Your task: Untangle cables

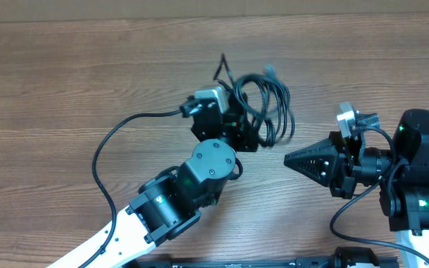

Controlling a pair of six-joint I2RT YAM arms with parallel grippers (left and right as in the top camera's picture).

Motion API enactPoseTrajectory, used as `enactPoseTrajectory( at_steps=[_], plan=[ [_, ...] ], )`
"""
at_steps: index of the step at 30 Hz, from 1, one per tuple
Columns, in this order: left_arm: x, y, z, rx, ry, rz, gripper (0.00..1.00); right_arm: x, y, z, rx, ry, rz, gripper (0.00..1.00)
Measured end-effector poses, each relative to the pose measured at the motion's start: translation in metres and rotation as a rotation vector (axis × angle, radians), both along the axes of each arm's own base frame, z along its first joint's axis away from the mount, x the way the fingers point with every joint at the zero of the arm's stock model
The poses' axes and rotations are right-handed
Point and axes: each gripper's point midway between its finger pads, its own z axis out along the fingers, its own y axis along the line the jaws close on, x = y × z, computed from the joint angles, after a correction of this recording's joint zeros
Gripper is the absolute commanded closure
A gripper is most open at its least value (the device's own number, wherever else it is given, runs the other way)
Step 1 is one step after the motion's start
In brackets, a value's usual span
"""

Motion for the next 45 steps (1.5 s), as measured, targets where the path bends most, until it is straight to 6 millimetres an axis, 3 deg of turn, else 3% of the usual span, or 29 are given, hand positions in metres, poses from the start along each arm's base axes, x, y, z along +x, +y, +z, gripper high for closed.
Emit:
enactPoseTrajectory(
  at_steps=[6, 8, 13, 19, 21, 23, 27, 45],
  plan=[
    [0.005, 0.012, 0.001, -0.03, 0.004, 0.076, 0.96, -0.005, 0.0, 0.002, 0.014, -0.008, 0.028, 0.95],
    [0.005, 0.012, 0.001, -0.017, 0.0, 0.073, 0.96, -0.004, 0.0, 0.001, 0.011, 0.001, 0.021, 0.77],
    [0.0, -0.003, -0.001, 0.129, -0.043, -0.043, 0.96, 0.017, -0.003, -0.015, -0.053, 0.118, -0.118, 0.47],
    [-0.012, -0.027, -0.007, 0.317, -0.112, -0.23, 0.96, 0.034, -0.008, -0.022, -0.095, 0.135, -0.222, 0.43],
    [-0.016, -0.033, -0.009, 0.354, -0.129, -0.281, 0.96, 0.037, -0.009, -0.022, -0.1, 0.129, -0.235, 0.49],
    [-0.02, -0.039, -0.009, 0.374, -0.146, -0.329, 0.96, 0.038, -0.009, -0.022, -0.103, 0.124, -0.243, 0.74],
    [-0.024, -0.045, -0.008, 0.397, -0.168, -0.37, 0.96, 0.039, -0.01, -0.024, -0.106, 0.146, -0.252, 0.95],
    [-0.019, -0.042, -0.007, 0.324, -0.133, -0.317, 0.96, 0.034, -0.009, -0.026, -0.1, 0.172, -0.233, 0.96]
  ],
)
